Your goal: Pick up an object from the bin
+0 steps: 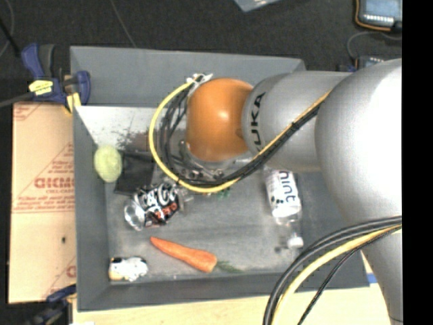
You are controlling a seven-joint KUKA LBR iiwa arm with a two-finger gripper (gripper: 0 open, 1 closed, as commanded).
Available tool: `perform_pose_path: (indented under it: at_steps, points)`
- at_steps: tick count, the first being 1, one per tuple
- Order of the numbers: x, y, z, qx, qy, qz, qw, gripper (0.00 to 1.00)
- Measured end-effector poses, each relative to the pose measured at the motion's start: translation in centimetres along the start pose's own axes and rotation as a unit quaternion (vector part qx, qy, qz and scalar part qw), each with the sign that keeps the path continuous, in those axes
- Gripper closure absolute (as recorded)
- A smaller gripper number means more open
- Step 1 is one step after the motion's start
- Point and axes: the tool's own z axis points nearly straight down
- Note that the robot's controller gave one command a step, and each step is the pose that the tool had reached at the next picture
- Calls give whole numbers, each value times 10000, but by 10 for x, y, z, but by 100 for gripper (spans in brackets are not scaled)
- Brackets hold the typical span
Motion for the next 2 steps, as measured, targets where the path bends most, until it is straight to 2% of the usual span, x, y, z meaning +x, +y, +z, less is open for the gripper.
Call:
perform_pose_path:
  at_steps: [2]
  points:
    - [-1,0,-7,1,-25,11,10000,100]
